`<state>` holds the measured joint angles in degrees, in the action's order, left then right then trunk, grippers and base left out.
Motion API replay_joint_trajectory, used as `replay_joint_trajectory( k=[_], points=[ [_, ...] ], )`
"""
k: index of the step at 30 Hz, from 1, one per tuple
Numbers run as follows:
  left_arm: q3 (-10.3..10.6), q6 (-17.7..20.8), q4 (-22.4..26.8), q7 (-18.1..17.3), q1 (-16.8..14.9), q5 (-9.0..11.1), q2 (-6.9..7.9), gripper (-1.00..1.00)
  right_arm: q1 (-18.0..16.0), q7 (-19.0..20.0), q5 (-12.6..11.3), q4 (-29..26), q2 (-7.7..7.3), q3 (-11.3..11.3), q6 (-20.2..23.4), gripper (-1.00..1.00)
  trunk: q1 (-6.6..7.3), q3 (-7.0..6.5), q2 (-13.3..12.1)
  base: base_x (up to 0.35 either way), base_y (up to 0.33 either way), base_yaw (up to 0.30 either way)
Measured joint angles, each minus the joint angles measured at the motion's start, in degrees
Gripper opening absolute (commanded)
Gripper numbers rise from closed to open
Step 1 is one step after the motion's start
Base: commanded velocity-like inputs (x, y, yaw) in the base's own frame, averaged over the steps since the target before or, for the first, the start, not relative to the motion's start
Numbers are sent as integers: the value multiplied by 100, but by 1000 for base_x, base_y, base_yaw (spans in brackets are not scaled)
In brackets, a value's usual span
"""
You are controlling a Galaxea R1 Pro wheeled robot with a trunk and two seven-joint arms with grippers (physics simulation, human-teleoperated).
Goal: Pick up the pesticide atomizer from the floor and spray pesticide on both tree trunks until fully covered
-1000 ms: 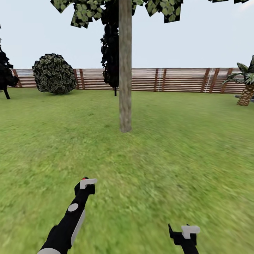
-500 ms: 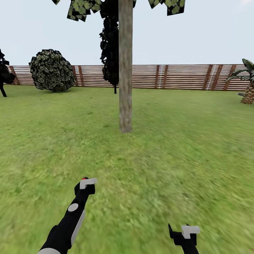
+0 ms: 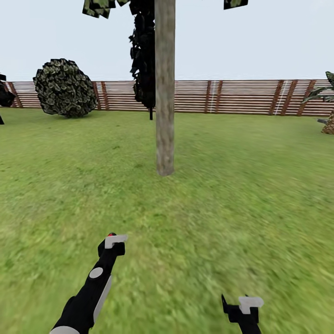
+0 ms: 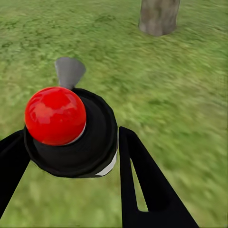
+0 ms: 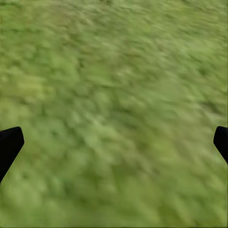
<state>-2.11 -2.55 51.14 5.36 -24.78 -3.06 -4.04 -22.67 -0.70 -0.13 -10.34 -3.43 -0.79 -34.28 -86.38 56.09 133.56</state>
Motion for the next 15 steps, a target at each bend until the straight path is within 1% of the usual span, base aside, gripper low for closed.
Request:
replay_joint_trajectory(
  k=[7,15],
  points=[
    [0,0,0,0,0,0,0,-100,0,0,3,-1,0,0,0,100,0,59,0,339,0,0],
    [0,0,0,0,0,0,0,-100,0,0,3,2,0,0,0,100,0,74,0,338,0,0]
  ],
)
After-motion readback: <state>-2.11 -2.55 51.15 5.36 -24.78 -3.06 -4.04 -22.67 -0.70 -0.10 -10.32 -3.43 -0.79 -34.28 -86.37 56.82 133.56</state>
